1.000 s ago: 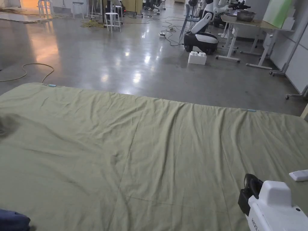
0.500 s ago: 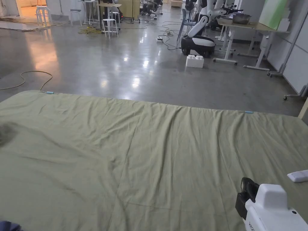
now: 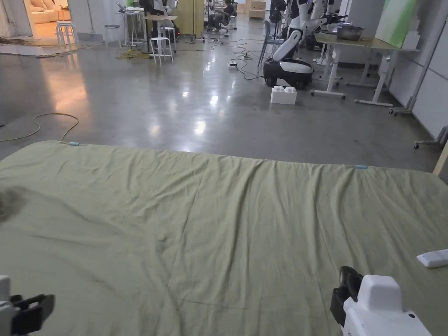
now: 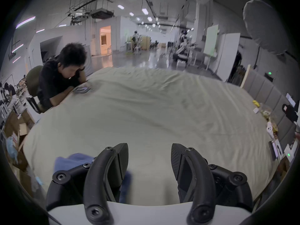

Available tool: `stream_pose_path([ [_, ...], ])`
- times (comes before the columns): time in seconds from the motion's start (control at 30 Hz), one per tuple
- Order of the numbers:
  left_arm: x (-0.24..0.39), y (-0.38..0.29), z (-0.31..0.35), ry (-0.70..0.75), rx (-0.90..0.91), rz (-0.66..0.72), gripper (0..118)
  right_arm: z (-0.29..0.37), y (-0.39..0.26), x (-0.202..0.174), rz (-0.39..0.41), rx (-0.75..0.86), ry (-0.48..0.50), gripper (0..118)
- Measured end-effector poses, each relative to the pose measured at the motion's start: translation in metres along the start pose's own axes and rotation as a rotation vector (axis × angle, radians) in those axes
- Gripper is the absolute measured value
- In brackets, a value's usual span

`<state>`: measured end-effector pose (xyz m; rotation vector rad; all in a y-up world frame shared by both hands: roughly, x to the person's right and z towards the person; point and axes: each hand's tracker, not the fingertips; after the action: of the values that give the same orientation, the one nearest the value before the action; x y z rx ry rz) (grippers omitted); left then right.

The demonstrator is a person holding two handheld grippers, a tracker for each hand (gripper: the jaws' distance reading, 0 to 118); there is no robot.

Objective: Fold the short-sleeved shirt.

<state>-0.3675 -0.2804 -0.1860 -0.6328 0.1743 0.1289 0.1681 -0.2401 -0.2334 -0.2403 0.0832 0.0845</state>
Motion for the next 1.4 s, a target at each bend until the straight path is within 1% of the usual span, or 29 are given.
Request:
stream_pose_path([
  [0.1,0.049,-0.004,-0.006,-0.039,0.089,-0.015,56,-0.001,0.000,-0.001,-0.005,-0.001,0.002,3],
  [0.17,0.074,-0.005,-0.014,-0.053,0.137,-0.065,56,-0.002,0.000,-0.003,-0.009,0.003,0.001,3],
  [0.3,0.132,0.002,-0.006,-0.021,0.245,-0.102,55,-0.001,0.001,-0.008,-0.005,0.011,-0.002,3],
  [0.37,0.149,0.006,-0.002,-0.017,0.294,-0.109,53,-0.001,0.000,-0.009,-0.008,0.013,-0.003,3],
  [0.47,0.173,0.011,0.010,-0.008,0.340,-0.061,36,0.000,-0.003,-0.012,-0.005,0.014,-0.011,3],
  [0.5,0.176,0.013,0.012,-0.009,0.358,-0.056,27,0.001,-0.004,-0.013,-0.007,0.015,-0.013,3],
  [0.53,0.183,0.014,0.016,-0.009,0.378,-0.053,21,0.002,-0.004,-0.014,-0.008,0.016,-0.017,3],
  [0.6,0.192,0.015,0.021,-0.030,0.399,-0.055,17,0.004,-0.003,-0.015,-0.015,0.020,-0.015,3],
  [0.63,0.193,0.016,0.022,-0.041,0.403,-0.050,12,0.004,-0.003,-0.017,-0.013,0.024,-0.016,3],
  [0.67,0.194,0.015,0.023,-0.045,0.411,-0.046,9,0.005,-0.002,-0.019,-0.008,0.029,-0.018,3],
  [0.73,0.203,0.015,0.027,-0.033,0.421,-0.044,6,0.005,0.000,-0.021,-0.004,0.038,-0.019,3],
  [0.9,0.208,0.013,0.029,-0.028,0.423,-0.081,5,0.006,0.002,-0.025,-0.003,0.062,-0.023,3],
  [1.17,0.204,0.006,0.032,-0.007,0.417,-0.091,5,0.004,0.001,-0.029,-0.014,0.058,-0.014,3],
  [1.4,0.201,0.005,0.032,-0.016,0.408,-0.091,5,0.005,-0.001,-0.033,-0.004,0.057,-0.003,4],
])
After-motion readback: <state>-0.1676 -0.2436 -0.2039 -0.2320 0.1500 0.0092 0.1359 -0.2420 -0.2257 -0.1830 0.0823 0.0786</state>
